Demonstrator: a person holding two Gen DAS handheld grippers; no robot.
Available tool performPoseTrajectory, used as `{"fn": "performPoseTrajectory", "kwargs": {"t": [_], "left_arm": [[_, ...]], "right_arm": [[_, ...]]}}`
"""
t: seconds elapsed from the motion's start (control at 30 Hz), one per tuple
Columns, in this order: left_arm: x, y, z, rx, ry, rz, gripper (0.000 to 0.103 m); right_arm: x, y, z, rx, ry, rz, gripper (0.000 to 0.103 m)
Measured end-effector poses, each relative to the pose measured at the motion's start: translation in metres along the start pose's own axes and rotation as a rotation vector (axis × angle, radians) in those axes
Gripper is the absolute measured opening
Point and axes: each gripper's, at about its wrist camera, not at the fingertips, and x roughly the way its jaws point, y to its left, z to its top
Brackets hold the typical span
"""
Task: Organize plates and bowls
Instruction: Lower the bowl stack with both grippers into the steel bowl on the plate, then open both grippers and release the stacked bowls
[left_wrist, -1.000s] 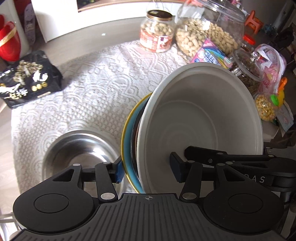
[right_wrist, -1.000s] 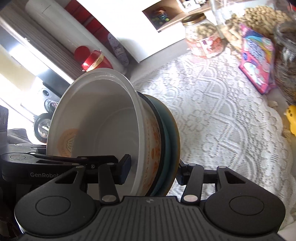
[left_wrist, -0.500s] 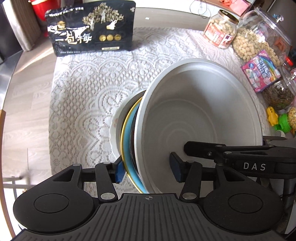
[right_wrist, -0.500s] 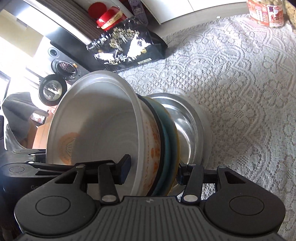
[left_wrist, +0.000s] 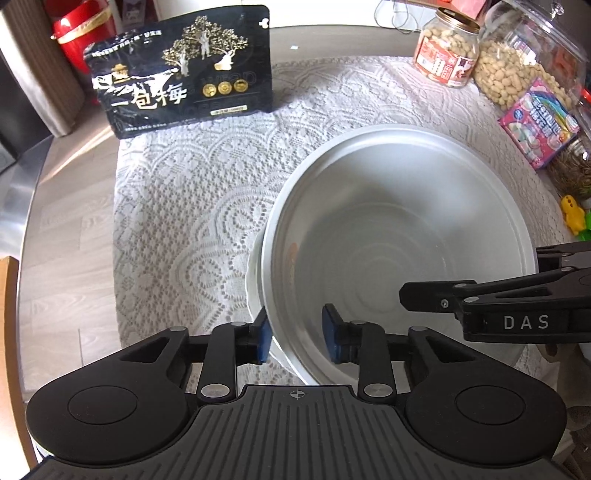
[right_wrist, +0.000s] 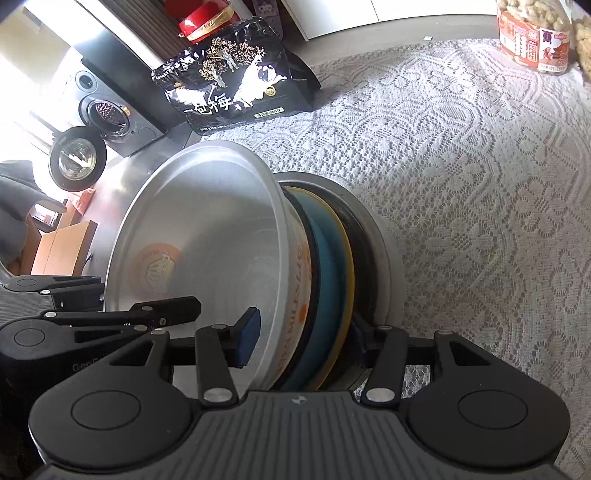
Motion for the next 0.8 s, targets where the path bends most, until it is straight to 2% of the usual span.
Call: {"fn": "performPoseTrajectory", "kwargs": {"t": [0.1, 0.27, 0.43, 0.67, 0.73, 0.8], "left_arm": [[-0.001, 0.012, -0.002, -0.046, -0.002, -0.053, 0.025], [-0.012, 0.016, -0.003, -0.071, -0.021, -0.103, 0.018], [-0.035, 0.014, 0.004, -0.072, -0.098, -0.115, 0.017], [-0.043, 0.023, 0.008, -0.125, -0.136, -0.157, 0.017], [-0.048, 0.025, 0.005, -0.132, -0.180, -0.163, 0.017], [-0.053, 0.026, 0.001, -0.112, -0.230, -0.136, 0.017]], "right_arm": [[-0.006, 0.002, 0.001, 0.000, -0.013, -0.010, 0.051], [-0.031, 0.015, 0.003, -0.084, -0.110, -0.106, 0.051], [-0.054, 0.014, 0.006, -0.098, -0.177, -0.111, 0.052], [-0.057, 0.002, 0.003, -0.063, -0.199, -0.134, 0.052], [-0.055, -0.002, 0.002, -0.052, -0.203, -0.142, 0.052], [-0.053, -0.006, 0.001, -0.049, -0.220, -0.168, 0.053]]}}
